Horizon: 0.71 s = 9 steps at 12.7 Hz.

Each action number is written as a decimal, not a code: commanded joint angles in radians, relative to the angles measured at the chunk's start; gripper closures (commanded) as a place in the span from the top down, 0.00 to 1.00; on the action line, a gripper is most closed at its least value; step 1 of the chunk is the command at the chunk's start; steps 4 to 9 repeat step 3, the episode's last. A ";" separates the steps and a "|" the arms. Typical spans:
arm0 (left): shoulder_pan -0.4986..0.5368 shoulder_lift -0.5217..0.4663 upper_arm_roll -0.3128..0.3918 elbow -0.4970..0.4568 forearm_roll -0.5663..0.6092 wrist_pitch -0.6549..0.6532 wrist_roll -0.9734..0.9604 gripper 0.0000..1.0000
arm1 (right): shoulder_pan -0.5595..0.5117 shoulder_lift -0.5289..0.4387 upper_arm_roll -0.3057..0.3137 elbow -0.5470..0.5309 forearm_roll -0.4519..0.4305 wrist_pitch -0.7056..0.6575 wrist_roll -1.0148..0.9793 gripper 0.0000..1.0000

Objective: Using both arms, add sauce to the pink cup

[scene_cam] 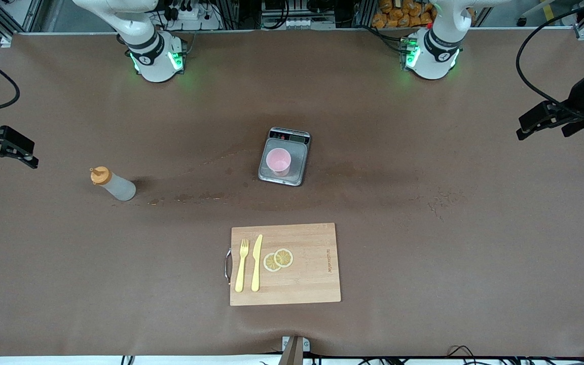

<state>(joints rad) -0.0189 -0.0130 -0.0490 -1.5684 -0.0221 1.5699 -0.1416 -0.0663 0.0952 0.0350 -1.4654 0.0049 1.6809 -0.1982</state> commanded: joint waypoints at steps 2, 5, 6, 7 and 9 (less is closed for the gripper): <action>0.008 -0.004 -0.005 0.016 0.004 -0.036 0.014 1.00 | -0.018 0.000 0.017 0.008 -0.017 -0.012 0.005 1.00; 0.010 -0.004 -0.003 0.016 0.004 -0.040 0.013 1.00 | -0.018 0.000 0.017 0.008 -0.019 -0.012 0.003 1.00; 0.010 -0.004 -0.003 0.016 0.004 -0.040 0.013 1.00 | -0.018 0.000 0.017 0.008 -0.019 -0.012 0.003 1.00; 0.010 -0.004 -0.003 0.016 0.004 -0.040 0.013 1.00 | -0.018 0.000 0.017 0.008 -0.019 -0.012 0.003 1.00; 0.010 -0.004 -0.003 0.016 0.004 -0.040 0.013 1.00 | -0.018 0.000 0.017 0.008 -0.019 -0.012 0.003 1.00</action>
